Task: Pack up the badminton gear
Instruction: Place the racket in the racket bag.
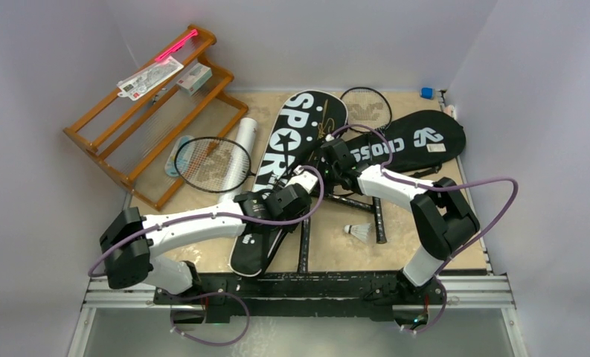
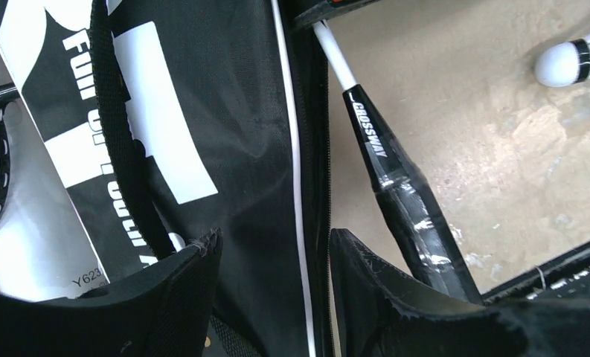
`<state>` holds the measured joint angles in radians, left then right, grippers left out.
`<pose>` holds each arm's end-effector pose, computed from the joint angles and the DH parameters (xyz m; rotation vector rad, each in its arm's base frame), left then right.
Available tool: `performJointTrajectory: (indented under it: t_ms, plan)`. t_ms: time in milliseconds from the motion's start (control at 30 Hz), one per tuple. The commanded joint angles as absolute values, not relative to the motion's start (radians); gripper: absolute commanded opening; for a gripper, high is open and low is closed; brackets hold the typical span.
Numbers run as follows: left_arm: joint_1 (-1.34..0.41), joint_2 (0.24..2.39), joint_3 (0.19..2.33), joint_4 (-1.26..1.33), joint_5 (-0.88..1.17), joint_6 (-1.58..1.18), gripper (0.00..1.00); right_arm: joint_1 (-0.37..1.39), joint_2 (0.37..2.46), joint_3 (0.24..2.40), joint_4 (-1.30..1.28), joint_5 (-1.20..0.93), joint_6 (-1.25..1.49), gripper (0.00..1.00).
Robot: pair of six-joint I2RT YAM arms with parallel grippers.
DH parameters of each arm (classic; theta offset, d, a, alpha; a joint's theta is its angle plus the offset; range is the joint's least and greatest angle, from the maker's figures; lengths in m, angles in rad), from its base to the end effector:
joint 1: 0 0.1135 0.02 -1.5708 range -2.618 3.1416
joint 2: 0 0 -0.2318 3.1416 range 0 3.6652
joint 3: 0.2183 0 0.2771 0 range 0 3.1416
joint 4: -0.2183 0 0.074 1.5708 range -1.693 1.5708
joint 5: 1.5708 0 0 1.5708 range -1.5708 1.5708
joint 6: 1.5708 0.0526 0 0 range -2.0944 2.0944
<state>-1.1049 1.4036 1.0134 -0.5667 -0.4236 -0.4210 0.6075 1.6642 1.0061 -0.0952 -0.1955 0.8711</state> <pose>0.1652 -0.2804 0.1950 0.6539 2.3272 -0.1534 0.3094 0.2276 0.1404 0.2242 2.5022 0.9144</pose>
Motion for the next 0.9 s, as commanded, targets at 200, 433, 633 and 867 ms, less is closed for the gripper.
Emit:
performJointTrajectory:
  t_ms: [200, 433, 633, 867]
  plan:
    - [-1.129, 1.52, 1.135, -0.689, -0.67, -0.491, 0.27, 0.604, 1.662, 1.056, 0.017, -0.221, 0.868, 0.0]
    - [-1.155, 1.517, 1.186, -0.726, -0.6, -0.502, 0.0, 0.604, 1.631, 1.045, 0.03, -0.191, 0.904, 0.0]
    - [-1.155, 1.388, 1.164, -0.605, -0.362, -0.463, 0.0, 0.604, 1.585, 1.03, 0.04, -0.151, 0.958, 0.0]
    - [-1.152, 1.307, 1.114, -0.488, -0.114, -0.473, 0.0, 0.604, 1.519, 0.958, 0.12, -0.038, 1.028, 0.0]
